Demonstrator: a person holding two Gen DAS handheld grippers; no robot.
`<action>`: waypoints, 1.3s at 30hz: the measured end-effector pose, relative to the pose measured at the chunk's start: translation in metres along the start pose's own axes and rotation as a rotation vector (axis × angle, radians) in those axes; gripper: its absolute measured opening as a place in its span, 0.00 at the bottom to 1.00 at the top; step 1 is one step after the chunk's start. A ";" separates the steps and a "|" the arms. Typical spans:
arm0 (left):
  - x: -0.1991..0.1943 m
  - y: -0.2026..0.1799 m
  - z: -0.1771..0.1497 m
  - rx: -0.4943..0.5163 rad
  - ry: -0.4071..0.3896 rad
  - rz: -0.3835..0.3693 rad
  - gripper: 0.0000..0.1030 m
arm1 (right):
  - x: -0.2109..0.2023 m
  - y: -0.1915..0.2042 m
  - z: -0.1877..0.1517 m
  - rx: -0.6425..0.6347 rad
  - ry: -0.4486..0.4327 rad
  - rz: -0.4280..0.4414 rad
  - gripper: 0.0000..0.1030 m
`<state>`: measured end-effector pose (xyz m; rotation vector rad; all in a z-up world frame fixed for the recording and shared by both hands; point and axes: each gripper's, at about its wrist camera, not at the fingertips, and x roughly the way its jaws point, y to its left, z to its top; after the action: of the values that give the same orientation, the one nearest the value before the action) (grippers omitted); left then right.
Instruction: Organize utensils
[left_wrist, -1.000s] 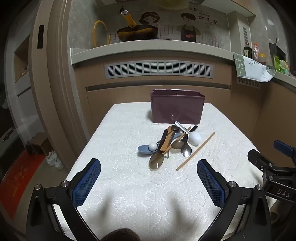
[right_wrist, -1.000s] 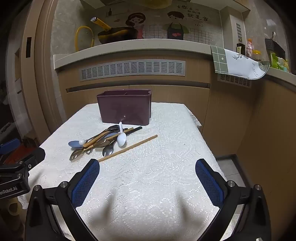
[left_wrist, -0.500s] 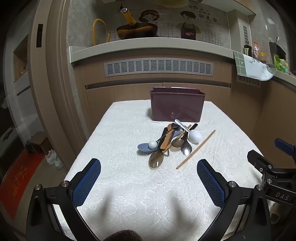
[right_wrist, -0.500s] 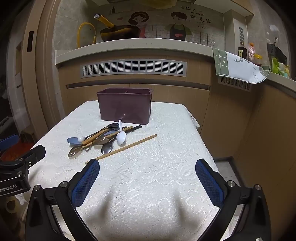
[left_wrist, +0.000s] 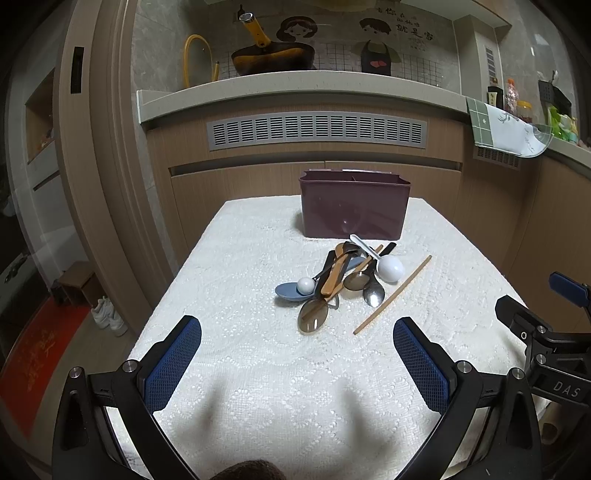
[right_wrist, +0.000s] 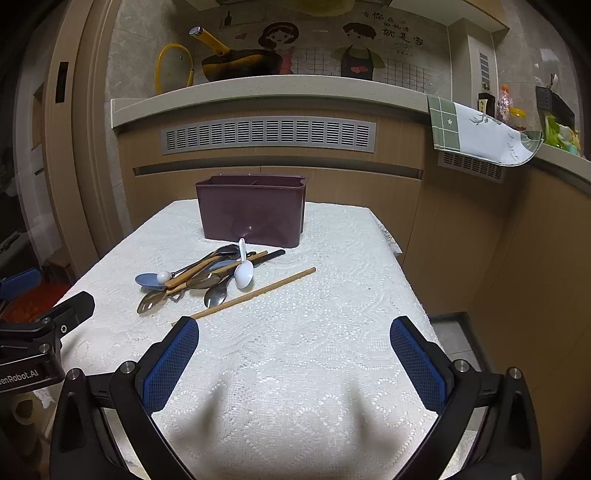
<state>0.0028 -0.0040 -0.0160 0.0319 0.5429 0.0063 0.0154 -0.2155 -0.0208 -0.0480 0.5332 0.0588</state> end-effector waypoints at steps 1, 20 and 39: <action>0.000 0.000 -0.001 0.000 0.000 0.000 1.00 | 0.000 0.000 0.000 0.000 0.001 0.000 1.00; 0.001 -0.002 0.001 0.007 0.012 -0.002 1.00 | 0.000 0.000 0.000 -0.001 -0.001 0.001 1.00; -0.001 -0.002 -0.001 0.010 0.020 0.000 1.00 | 0.000 0.000 -0.001 -0.001 0.000 0.002 1.00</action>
<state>0.0018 -0.0063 -0.0166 0.0419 0.5625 0.0035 0.0150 -0.2158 -0.0214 -0.0487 0.5328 0.0615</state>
